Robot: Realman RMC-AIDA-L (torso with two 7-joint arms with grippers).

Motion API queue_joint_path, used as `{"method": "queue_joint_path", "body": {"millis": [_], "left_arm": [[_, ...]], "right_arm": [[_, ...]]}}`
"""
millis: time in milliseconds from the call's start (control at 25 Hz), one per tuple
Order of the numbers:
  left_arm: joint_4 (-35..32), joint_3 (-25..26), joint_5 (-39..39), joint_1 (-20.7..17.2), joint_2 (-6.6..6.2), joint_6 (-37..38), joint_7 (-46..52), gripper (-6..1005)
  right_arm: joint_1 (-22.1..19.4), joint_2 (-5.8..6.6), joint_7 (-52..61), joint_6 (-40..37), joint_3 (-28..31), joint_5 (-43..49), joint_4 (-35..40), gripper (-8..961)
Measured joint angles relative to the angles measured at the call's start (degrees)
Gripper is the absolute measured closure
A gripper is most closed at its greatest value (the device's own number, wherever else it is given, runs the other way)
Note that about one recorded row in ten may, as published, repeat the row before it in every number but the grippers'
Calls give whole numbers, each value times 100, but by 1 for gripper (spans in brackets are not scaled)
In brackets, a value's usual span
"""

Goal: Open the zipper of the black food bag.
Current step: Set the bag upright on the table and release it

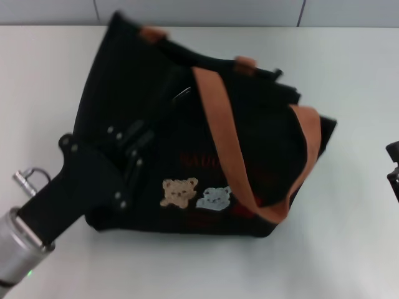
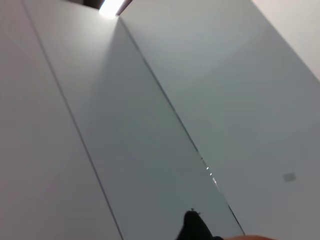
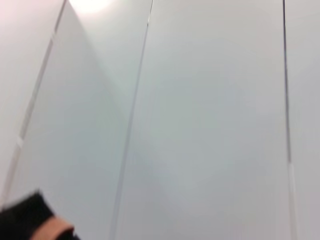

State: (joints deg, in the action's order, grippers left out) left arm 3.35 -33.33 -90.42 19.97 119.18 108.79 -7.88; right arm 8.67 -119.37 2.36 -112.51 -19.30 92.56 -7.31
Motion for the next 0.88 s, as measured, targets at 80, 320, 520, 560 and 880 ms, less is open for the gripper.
{"method": "queue_joint_path", "body": {"millis": [80,320,520,560,880], "left_arm": [[35,-21,-19,-200,1,-29,127,916],[-90,-452,-32,-580,-41,-617,964,916],[9,-958,-29,-153,-2,-1287,1371,895],[9,-958,-29,-153,-2,-1287,1371,890],[272,-1071,-34,514,1,-1445,1726,856]], "right_arm": [[36,2,277,-12,-104,8,130,522],[252,10,1365,-109,-773,16,686,369],[424,10,1472,-112,-980,23,700,257],[424,10,1472,-112,-980,23,700,252],[484,10,1788,-199,-1280,91,1014,242]]}}
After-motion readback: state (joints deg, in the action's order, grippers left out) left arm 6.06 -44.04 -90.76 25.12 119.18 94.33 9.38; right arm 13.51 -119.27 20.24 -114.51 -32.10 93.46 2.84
